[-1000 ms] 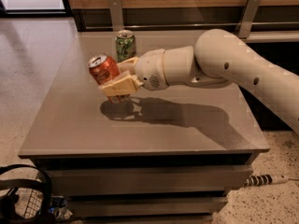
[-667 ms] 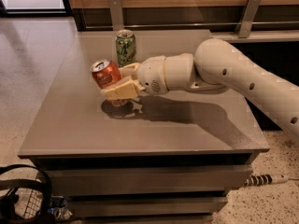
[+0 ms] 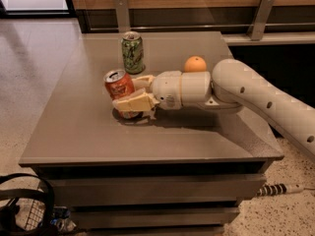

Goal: Place coke can upright

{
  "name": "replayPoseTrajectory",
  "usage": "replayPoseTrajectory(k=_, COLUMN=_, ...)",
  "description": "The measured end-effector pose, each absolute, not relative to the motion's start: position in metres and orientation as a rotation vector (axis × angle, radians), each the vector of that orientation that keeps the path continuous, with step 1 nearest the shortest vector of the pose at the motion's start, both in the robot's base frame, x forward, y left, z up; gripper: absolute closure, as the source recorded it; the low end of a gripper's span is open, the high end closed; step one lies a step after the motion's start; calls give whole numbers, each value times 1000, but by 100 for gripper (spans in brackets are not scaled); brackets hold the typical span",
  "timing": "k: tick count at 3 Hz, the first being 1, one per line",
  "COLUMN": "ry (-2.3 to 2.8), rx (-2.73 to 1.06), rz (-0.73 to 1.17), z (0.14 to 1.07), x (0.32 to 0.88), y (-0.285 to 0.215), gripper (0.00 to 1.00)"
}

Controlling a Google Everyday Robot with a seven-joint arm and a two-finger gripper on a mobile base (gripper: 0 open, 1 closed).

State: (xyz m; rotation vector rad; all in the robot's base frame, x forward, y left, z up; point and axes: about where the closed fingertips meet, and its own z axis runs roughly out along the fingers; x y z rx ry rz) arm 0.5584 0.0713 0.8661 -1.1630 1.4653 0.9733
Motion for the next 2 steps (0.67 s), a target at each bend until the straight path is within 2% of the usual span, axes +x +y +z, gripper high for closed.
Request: replayPoseTrajectory(k=2, ry=1427, rx=-1125, rz=990, z=863, x=553, y=66, gripper=100)
